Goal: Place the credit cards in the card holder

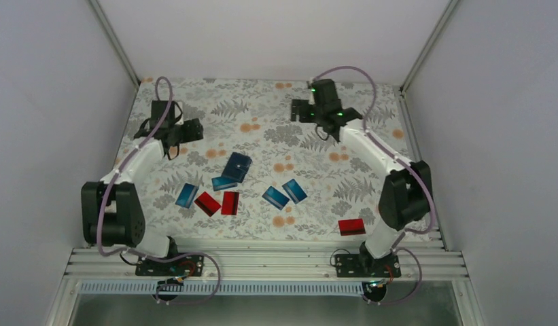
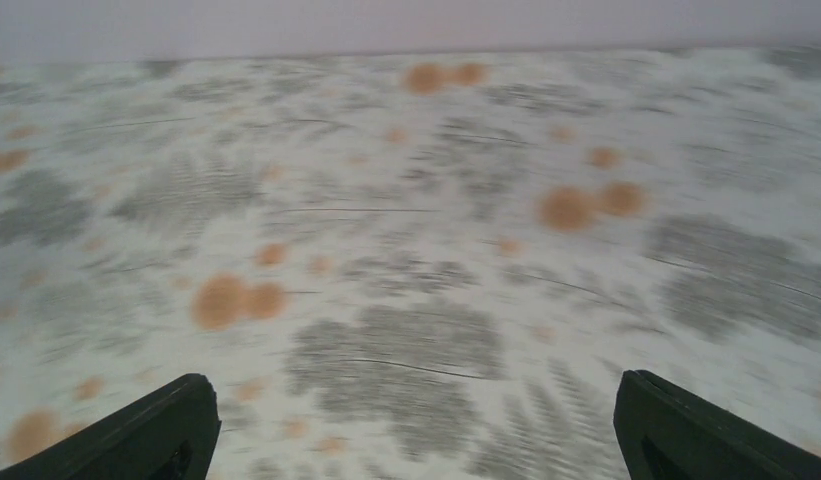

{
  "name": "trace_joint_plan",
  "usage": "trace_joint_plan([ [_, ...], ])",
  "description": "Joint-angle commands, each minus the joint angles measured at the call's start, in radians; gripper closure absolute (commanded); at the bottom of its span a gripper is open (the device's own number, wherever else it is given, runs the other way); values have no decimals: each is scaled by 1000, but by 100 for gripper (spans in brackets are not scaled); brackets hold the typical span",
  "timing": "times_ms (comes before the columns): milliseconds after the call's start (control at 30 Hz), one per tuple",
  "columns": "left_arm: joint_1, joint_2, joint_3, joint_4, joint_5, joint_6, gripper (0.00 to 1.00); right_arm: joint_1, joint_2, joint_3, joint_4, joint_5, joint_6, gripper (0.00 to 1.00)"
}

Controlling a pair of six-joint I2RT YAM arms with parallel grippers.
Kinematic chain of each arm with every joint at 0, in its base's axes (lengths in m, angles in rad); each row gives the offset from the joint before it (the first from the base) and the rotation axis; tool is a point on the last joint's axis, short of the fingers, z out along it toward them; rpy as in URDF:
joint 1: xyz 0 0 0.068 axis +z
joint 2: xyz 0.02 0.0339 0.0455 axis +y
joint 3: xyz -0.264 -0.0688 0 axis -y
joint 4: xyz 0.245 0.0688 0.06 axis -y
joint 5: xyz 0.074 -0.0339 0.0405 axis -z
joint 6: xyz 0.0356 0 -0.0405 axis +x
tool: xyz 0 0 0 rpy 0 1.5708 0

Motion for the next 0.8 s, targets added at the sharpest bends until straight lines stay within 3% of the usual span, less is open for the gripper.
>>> trace_joint_plan([
  [0,16,-143,-175,289,-151,53,15,-132,-108,-150,11,163,-16,0],
  [100,17,-225,-336,487,-207,150,14,-239,-232,-336,186,187,-26,0],
  [233,17,-232,-459,608,-271,218,17,-298,-376,-647,521,215,-111,0],
  [433,17,-213,-690,1005,-264,282,19,-427,-342,-854,707,82,-130,0],
  [567,17,-141,-733,1157,-274,314,19,-473,-310,-976,959,-10,-220,0],
  [767,18,9,-665,1317,-265,362,19,-482,-232,-984,1169,-89,-294,0],
])
